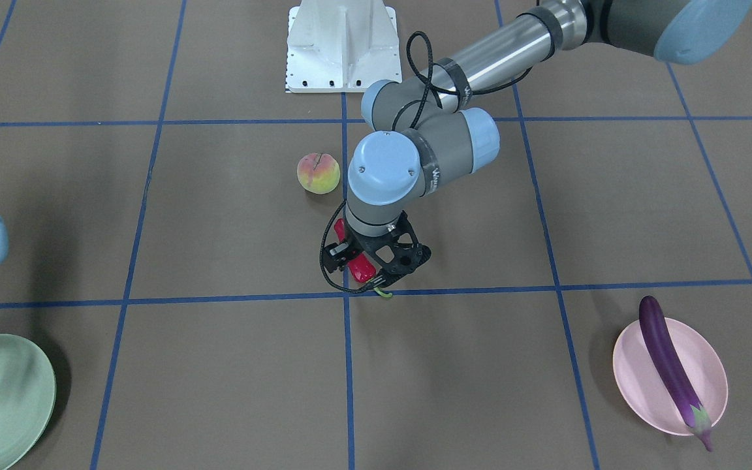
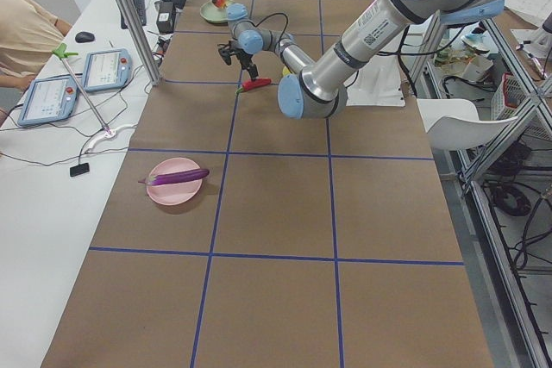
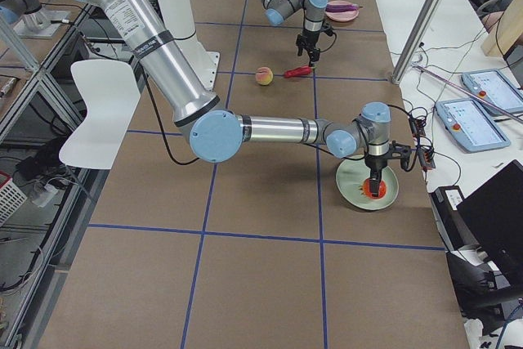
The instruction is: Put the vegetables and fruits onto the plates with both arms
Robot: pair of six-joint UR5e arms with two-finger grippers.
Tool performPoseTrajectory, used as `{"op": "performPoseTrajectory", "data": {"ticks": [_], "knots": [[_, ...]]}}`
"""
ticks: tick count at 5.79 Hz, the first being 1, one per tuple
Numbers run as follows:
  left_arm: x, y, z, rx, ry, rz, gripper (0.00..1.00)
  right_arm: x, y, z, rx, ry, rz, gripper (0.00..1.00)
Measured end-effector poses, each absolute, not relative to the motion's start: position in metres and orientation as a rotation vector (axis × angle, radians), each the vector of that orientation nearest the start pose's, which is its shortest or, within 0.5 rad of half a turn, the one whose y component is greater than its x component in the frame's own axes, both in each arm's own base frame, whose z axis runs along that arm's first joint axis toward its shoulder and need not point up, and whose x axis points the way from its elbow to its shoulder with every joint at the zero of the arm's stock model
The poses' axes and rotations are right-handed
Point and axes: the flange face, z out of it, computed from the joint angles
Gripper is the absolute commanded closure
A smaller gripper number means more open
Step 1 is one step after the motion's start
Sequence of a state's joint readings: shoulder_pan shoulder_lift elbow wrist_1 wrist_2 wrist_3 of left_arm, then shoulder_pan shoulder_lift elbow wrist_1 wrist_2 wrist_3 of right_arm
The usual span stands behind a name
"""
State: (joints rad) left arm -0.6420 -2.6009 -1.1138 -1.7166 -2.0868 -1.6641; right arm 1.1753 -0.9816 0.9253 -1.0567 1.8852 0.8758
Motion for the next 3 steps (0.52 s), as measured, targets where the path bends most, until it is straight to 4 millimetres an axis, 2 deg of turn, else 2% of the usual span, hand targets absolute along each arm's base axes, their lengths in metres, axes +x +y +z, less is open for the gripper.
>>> {"op": "performPoseTrajectory", "data": {"ticks": [1,2,3], "knots": [[0.627,-0.553,0.174,-0.289,0.799,-0.495,0.11,-0.196,-0.739,0.577,0.198,-0.530,0.380,0.00],[0.636,-0.548,0.178,-0.291,0.791,-0.487,0.39,-0.194,-0.738,0.565,0.219,-0.549,0.370,0.00],[0.642,-0.545,0.180,-0.292,0.786,-0.483,0.72,-0.193,-0.733,0.547,0.233,-0.590,0.358,0.00]]}}
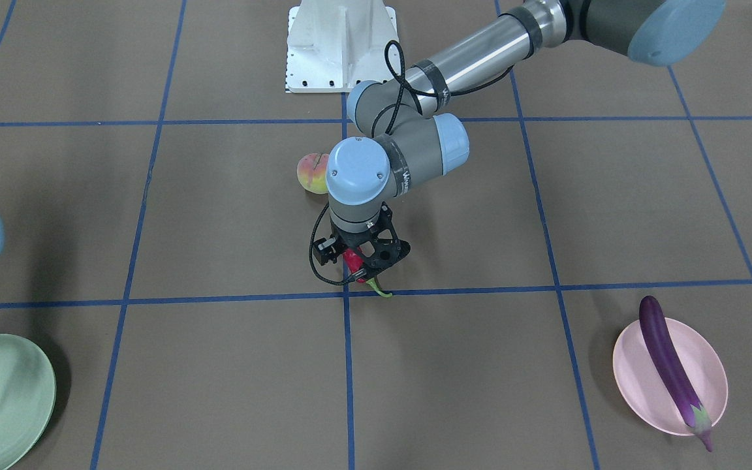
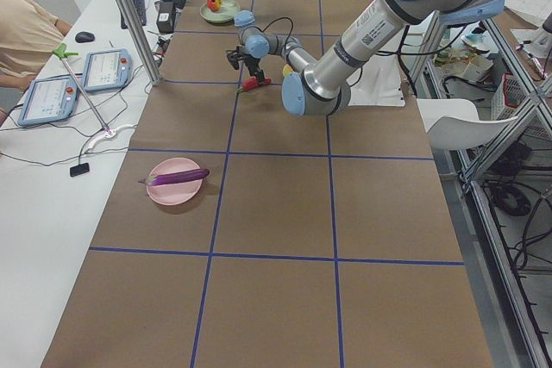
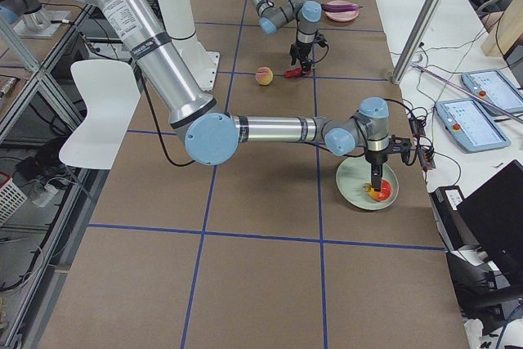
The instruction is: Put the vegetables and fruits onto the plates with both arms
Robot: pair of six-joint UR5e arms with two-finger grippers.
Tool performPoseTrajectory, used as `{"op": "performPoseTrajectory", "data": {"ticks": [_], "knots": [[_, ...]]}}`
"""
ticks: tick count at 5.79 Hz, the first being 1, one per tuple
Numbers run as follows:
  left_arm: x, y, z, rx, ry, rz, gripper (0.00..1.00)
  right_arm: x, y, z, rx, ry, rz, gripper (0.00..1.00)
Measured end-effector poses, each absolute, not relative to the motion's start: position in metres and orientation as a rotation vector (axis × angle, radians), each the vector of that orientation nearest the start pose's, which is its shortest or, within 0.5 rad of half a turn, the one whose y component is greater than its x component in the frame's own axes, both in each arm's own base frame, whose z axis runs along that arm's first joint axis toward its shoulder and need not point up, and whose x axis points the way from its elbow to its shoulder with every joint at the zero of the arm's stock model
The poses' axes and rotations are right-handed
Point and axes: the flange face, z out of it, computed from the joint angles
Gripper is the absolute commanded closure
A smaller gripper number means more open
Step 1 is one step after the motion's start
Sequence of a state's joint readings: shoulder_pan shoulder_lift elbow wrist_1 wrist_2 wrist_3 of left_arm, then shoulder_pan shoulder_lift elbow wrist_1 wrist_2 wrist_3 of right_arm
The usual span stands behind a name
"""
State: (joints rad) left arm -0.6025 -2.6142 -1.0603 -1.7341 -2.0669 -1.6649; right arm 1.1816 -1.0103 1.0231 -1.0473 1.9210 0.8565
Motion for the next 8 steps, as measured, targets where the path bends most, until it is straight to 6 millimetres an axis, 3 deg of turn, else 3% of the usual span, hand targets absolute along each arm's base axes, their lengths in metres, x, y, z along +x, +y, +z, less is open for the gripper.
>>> {"op": "performPoseTrajectory", "data": {"ticks": [1,2,3,4,5,6,8], "knots": [[0.645,-0.545,0.182,-0.293,0.781,-0.484,1.00,-0.193,-0.724,0.527,0.223,-0.641,0.343,0.00],[0.645,-0.546,0.183,-0.292,0.780,-0.484,1.00,-0.193,-0.715,0.499,0.206,-0.674,0.333,0.00],[0.633,-0.556,0.176,-0.281,0.803,-0.490,1.00,-0.189,-0.694,0.468,0.185,-0.713,0.321,0.00],[0.602,-0.580,0.165,-0.270,0.843,-0.491,1.00,-0.187,-0.659,0.441,0.154,-0.788,0.302,0.00],[0.555,-0.614,0.165,-0.267,0.880,-0.478,1.00,-0.202,-0.621,0.413,0.121,-0.864,0.294,0.00],[0.499,-0.652,0.187,-0.249,0.902,-0.448,1.00,-0.240,-0.582,0.378,0.078,-0.926,0.312,0.00],[0.397,-0.709,0.273,-0.152,0.850,-0.322,1.00,-0.312,-0.516,0.324,0.033,-0.985,0.361,0.00]]}}
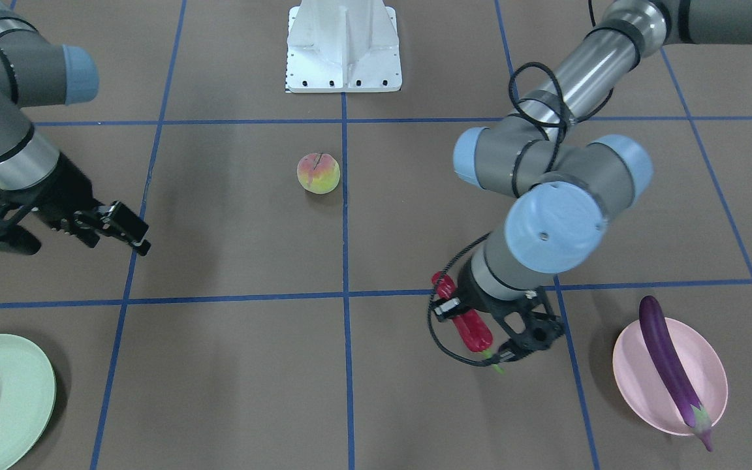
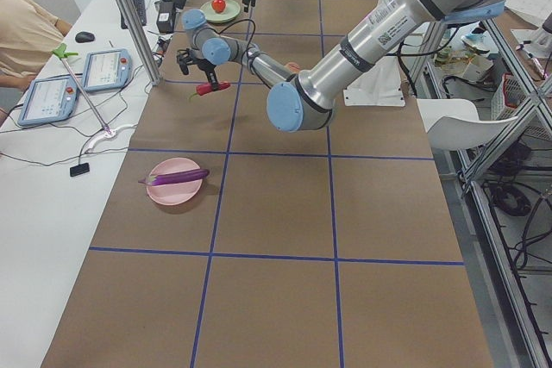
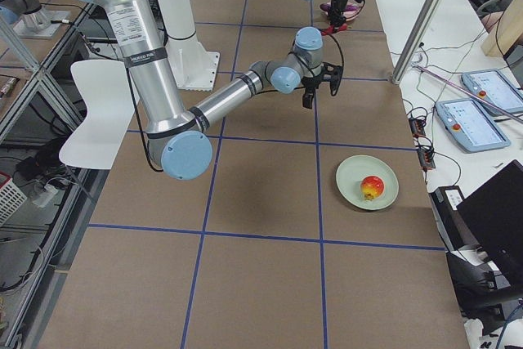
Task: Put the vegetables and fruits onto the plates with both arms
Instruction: 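Carry chili to pink plate with left gripper while right moves toward peach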
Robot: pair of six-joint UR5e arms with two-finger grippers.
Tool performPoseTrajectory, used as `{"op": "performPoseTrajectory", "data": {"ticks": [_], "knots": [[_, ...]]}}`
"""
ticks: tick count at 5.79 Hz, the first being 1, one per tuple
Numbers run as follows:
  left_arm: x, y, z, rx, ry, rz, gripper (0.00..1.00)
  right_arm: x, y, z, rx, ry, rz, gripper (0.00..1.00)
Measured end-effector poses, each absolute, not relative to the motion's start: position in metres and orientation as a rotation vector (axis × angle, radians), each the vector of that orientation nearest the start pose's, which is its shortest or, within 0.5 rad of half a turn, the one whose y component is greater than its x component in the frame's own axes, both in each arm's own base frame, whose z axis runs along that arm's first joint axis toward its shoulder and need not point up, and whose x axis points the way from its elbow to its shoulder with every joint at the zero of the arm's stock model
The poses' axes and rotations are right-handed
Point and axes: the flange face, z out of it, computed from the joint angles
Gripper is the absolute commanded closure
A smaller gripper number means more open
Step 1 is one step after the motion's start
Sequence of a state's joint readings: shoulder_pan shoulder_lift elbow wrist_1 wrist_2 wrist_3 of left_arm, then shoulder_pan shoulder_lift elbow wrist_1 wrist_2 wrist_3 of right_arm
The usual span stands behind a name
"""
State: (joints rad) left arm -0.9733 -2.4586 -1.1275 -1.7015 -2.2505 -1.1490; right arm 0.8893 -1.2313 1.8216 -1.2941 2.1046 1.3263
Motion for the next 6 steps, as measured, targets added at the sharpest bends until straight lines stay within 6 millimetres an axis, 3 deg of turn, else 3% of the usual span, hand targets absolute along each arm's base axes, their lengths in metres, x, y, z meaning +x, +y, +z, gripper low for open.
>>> {"op": "performPoseTrajectory", "data": {"ticks": [2,3,5,6], "knots": [[0.319,-0.754,0.376,-0.102,0.743,-0.205,1.00,-0.348,-0.468,0.297,0.007,-1.014,0.353,0.00],[0.300,-0.767,0.412,-0.086,0.690,-0.185,1.00,-0.367,-0.444,0.288,-0.012,-1.022,0.345,0.00],[0.289,-0.779,0.462,-0.044,0.627,-0.166,1.00,-0.403,-0.410,0.281,-0.003,-1.010,0.337,0.00],[0.288,-0.781,0.479,-0.030,0.612,-0.166,0.36,-0.413,-0.401,0.281,-0.004,-1.007,0.328,0.00]]}}
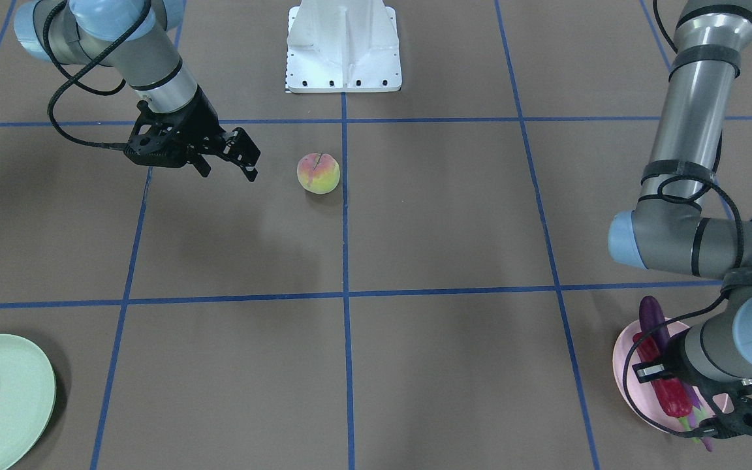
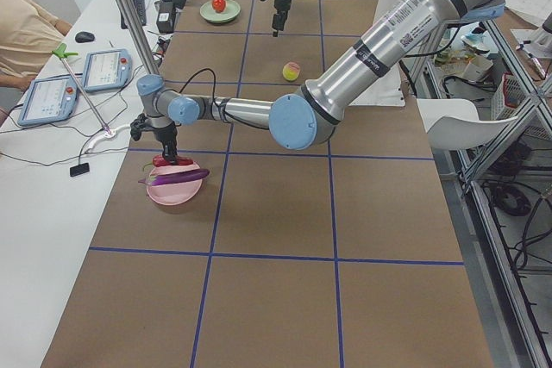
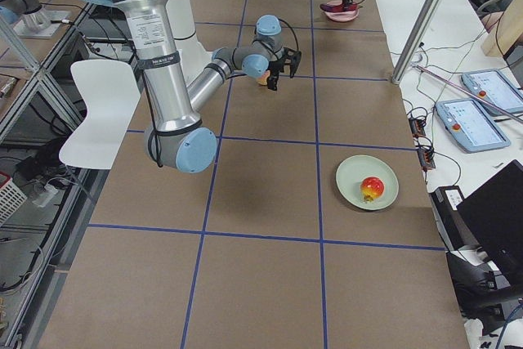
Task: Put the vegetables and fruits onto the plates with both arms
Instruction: 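Carry chili to pink plate with left gripper while right moves toward peach, then close right gripper on the peach while left gripper releases the chili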
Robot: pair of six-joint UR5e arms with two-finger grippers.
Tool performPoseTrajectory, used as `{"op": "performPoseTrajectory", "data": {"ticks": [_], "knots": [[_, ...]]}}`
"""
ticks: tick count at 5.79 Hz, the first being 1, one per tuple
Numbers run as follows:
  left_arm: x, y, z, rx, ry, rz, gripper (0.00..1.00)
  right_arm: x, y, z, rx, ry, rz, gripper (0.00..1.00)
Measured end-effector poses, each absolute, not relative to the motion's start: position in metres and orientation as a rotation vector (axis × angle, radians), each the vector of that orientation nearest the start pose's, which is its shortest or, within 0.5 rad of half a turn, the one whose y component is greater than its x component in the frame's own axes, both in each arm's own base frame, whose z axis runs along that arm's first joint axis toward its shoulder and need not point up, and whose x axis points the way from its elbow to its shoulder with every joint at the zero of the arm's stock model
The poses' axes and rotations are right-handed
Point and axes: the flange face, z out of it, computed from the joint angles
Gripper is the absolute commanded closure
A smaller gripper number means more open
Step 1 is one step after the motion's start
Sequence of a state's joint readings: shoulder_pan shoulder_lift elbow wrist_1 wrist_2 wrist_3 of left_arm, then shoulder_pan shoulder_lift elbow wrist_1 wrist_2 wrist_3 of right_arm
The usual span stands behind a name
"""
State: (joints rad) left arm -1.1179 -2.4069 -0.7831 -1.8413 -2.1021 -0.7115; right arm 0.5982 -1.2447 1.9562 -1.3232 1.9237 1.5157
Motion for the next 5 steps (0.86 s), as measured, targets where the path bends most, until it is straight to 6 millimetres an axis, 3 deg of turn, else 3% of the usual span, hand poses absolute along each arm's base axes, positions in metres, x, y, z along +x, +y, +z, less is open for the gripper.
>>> {"op": "performPoseTrajectory", "data": {"ticks": [1,3,5], "knots": [[0.287,-0.783,0.488,-0.018,0.591,-0.170,0.00,-0.425,-0.389,0.280,-0.020,-1.005,0.326,0.00],[0.287,-0.785,0.490,-0.009,0.573,-0.182,0.00,-0.458,-0.355,0.278,-0.037,-0.998,0.310,0.00],[0.294,-0.785,0.481,-0.003,0.580,-0.194,0.00,-0.479,-0.333,0.274,-0.042,-0.998,0.278,0.00]]}}
